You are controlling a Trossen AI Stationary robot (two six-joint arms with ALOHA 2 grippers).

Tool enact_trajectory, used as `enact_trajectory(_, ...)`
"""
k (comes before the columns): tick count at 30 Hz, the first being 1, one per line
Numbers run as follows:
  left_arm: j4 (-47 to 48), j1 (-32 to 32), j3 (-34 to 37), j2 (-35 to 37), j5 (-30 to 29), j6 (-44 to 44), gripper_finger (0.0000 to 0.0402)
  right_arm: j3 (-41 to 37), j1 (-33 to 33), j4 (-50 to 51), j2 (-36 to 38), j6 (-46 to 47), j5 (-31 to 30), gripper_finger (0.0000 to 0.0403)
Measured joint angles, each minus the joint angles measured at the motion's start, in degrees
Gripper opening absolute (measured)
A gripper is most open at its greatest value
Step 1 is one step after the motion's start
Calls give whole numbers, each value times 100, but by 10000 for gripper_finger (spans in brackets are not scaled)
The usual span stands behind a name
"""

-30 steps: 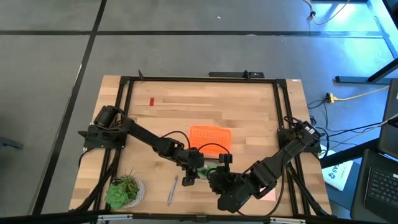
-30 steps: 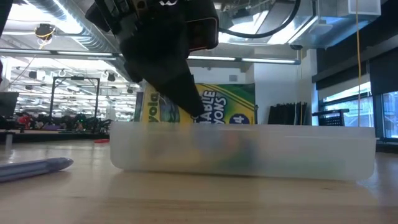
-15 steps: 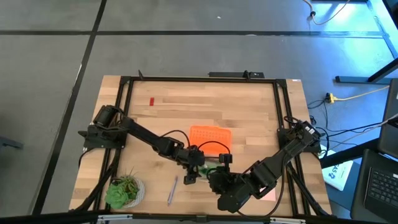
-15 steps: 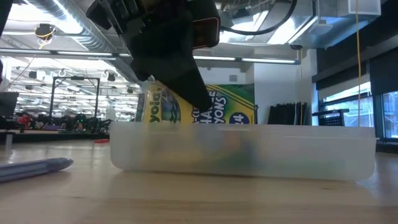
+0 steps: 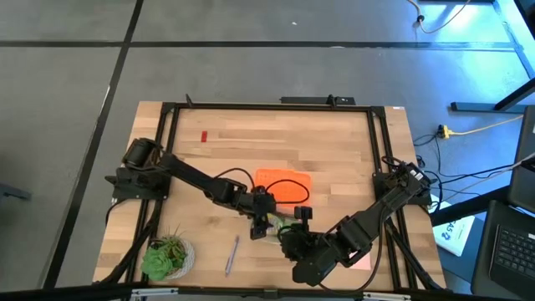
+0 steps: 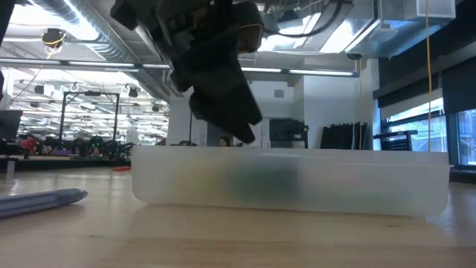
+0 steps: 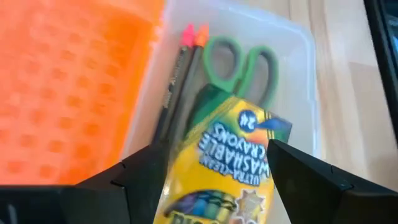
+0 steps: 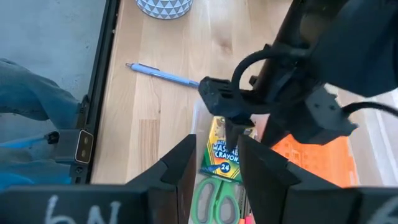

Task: Pack school essentials
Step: Put the gray pen into the orange supply box

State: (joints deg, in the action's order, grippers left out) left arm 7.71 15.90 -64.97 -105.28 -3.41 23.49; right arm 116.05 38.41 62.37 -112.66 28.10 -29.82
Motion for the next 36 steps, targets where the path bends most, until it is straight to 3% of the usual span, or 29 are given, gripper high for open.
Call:
enact_trajectory(9, 1147, 262, 2, 794, -833, 168, 265, 0, 2, -62, 2, 3, 0, 120)
enact_trajectory(21, 2834, 1190, 1, 1976, -953, 1180, 258, 0, 1, -212, 1, 1, -2, 120)
enact_trajectory(36, 3619, 2159, 4, 2210, -1300, 2271, 258, -1, 0, -371, 1, 169, 13, 120)
